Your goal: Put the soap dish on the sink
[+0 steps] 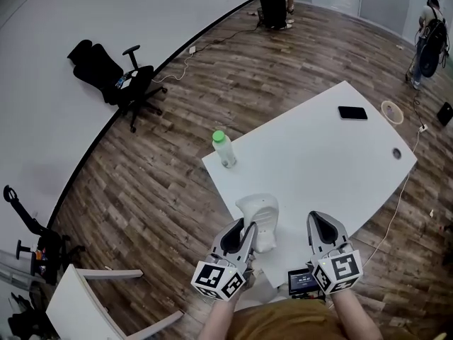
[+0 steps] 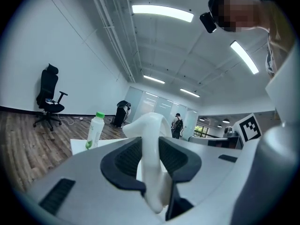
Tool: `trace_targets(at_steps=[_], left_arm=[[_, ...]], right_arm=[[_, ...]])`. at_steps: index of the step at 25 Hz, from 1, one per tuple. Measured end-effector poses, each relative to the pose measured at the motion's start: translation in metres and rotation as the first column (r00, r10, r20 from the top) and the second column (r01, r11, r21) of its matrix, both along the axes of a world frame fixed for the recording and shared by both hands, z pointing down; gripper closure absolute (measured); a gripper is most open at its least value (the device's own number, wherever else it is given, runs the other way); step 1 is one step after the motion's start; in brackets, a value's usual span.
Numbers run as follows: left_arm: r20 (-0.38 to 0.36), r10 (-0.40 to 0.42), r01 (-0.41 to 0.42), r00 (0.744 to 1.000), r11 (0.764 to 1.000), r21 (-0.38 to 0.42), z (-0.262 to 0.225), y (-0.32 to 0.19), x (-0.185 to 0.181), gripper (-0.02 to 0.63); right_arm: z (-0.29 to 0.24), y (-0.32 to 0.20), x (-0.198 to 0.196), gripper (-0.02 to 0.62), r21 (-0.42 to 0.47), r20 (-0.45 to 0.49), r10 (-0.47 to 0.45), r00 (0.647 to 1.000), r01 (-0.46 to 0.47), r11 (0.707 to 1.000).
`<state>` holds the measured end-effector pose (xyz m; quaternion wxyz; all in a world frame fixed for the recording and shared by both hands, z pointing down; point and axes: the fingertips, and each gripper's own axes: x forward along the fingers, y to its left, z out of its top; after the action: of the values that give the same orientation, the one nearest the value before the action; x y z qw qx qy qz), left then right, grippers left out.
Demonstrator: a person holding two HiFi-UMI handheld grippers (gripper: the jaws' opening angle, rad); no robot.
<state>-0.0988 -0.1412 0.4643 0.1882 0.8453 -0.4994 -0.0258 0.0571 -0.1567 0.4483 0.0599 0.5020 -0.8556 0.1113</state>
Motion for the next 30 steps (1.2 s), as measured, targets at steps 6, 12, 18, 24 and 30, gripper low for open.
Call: trace_targets(at_steps=[6, 12, 18, 24, 30], left_arm=[[-0.024, 0.008, -0.010, 1.000, 0.998, -0.067, 0.024, -0.010, -0.007, 0.489], [-0.085, 0.006, -0.020, 0.996, 0.986, -0.165, 0.058, -0.014, -0.006, 0.488], [-0.107, 0.007, -0.030, 0.994, 0.976, -0.215, 0.076, -0.021, -0.003, 0.488], [-0.120, -0.018, -0.017, 0.993, 0.958, -0.287, 0.106, -0.026, -0.003, 0.488], [-0.113, -0.002, -0.038, 0.994, 0.937, -0.348, 0.127, -0.021, -0.003, 0.488]], right_arm=[[0.023, -0.005, -0.010, 0.588, -0.041, -0.027, -0.004, 1.000, 0.003, 0.999], [0.039, -0.003, -0.010, 0.588, -0.076, -0.042, 0.001, 0.999, -0.004, 0.997], [0.053, -0.005, -0.005, 0.588, -0.108, -0.055, 0.021, 0.998, -0.027, 0.994], [0.066, -0.005, -0.011, 0.588, -0.132, -0.059, 0.004, 0.998, -0.011, 0.991], [0.070, -0.006, -0.008, 0.588, -0.145, -0.063, 0.012, 0.998, -0.021, 0.989]])
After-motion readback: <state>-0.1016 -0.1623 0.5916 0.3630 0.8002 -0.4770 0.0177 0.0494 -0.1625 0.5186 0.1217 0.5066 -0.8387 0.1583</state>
